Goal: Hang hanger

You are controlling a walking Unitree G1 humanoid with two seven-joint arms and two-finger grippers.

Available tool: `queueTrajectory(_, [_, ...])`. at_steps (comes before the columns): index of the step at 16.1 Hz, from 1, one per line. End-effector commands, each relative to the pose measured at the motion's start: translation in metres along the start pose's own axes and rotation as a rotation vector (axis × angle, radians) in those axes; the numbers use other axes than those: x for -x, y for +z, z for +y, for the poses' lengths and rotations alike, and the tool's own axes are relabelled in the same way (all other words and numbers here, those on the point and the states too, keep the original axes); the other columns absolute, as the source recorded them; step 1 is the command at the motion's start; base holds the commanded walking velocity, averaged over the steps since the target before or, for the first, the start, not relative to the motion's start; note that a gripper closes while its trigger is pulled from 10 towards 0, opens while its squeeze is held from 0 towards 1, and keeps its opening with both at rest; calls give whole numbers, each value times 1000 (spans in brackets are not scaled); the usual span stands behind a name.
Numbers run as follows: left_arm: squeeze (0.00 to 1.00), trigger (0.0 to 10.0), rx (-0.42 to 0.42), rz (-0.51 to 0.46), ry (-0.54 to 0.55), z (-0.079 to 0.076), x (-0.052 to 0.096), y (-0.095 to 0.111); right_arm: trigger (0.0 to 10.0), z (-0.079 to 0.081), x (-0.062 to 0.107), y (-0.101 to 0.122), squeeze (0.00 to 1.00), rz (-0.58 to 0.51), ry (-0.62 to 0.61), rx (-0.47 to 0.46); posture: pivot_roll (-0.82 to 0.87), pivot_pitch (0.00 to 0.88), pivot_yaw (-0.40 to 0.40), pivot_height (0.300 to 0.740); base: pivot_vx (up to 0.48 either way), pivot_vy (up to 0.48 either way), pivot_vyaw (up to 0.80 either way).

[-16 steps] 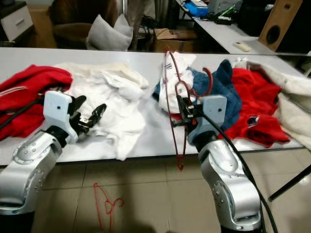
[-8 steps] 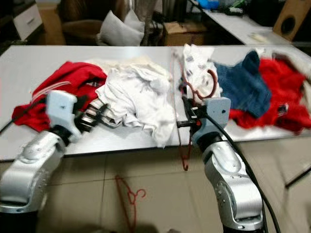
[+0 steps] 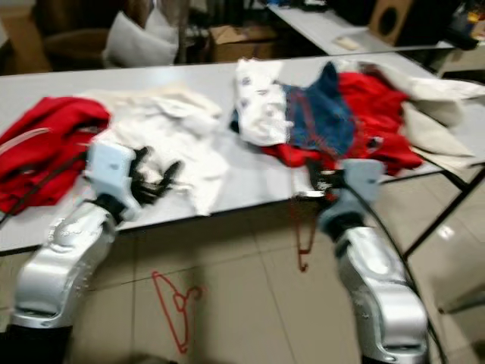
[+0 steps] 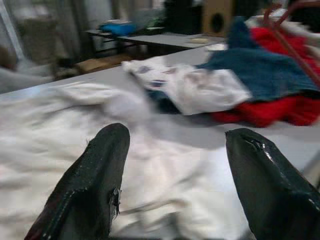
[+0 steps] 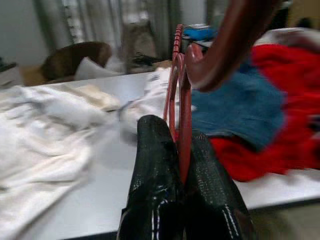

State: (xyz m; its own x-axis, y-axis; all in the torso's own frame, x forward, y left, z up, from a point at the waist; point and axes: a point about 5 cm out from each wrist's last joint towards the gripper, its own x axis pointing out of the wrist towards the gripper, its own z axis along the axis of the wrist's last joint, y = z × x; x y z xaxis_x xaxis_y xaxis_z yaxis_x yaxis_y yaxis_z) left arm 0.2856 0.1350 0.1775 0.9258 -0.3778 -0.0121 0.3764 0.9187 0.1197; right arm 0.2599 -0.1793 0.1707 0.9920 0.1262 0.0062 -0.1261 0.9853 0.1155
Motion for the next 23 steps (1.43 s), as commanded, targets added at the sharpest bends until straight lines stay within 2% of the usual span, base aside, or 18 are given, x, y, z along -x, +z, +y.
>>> queueTrajectory(1, [0,10000,-10,11,34,7,1,-3,10000,5,-1,1,0,-7,32,2,-79,0,0,710,0,0,0])
queueTrajectory(2, [0,10000,-14,42,33,5,0,-8,10000,2,2,0,0,-2,48,39,-94,0,2,710,0,0,0])
queueTrajectory(5, [0,10000,-64,92,-3,2,3,-19,10000,-2,8,-2,0,17,54,70,-104,0,-3,710,0,0,0])
queueTrajectory(8, [0,10000,-156,183,-145,-12,4,-43,10000,-19,20,-16,0,85,9,63,-147,0,3,710,0,0,0])
queueTrajectory(9, [0,10000,-175,194,-157,-13,3,-47,10000,-20,21,-18,0,101,-3,58,-156,0,2,710,0,0,0])
queueTrajectory(10, [0,10000,-176,195,-160,-14,1,-48,10000,-22,22,-20,0,111,-8,57,-160,0,2,710,0,0,0])
queueTrajectory(12, [0,10000,-124,184,-130,-12,-5,-49,10000,-23,25,-21,0,118,-16,78,-185,0,-3,710,0,0,0])
queueTrajectory(13, [0,10000,-145,179,-125,-9,-12,-52,10000,-28,30,-20,0,119,-22,104,-211,0,-4,710,0,0,0])
queueTrajectory(14, [0,10000,-145,179,-125,-9,-12,-52,10000,-28,30,-20,0,119,-22,104,-211,0,-4,710,0,0,0])
queueTrajectory(15, [357,10000,-206,191,-123,2,-19,-54,10000,-30,32,-18,0,116,-27,120,-224,0,2,710,0,0,0])
queueTrajectory(16, [357,10000,-225,196,-115,6,-22,-54,10000,-31,33,-17,0,115,-28,125,-225,0,2,710,0,0,0])
queueTrajectory(17, [1000,10000,-227,217,-86,15,-26,-54,10000,-30,33,-17,0,115,-23,132,-226,0,3,710,0,0,0])
queueTrajectory(18, [1000,10000,-246,238,-61,23,-29,-54,10000,-30,33,-16,0,114,-20,138,-227,0,4,710,0,0,0])
queueTrajectory(19, [678,10000,-259,251,-45,28,-31,-53,10000,-31,33,-16,0,114,-18,141,-227,0,5,710,0,0,0])
queueTrajectory(20, [0,10000,-368,294,-5,48,-36,-55,10000,-28,30,-16,0,110,-8,156,-227,0,14,710,0,0,0])
queueTrajectory(21, [0,10000,-368,294,-5,48,-36,-55,10000,-28,30,-16,0,110,-8,156,-227,0,14,710,0,0,0])
queueTrajectory(22, [0,9843,-448,314,2,62,-41,-55,10000,-25,28,-15,0,102,1,162,-224,0,16,710,0,0,0])
queueTrajectory(23, [0,9843,-466,316,0,65,-43,-55,10000,-25,27,-15,0,98,3,162,-223,0,16,710,0,0,0])
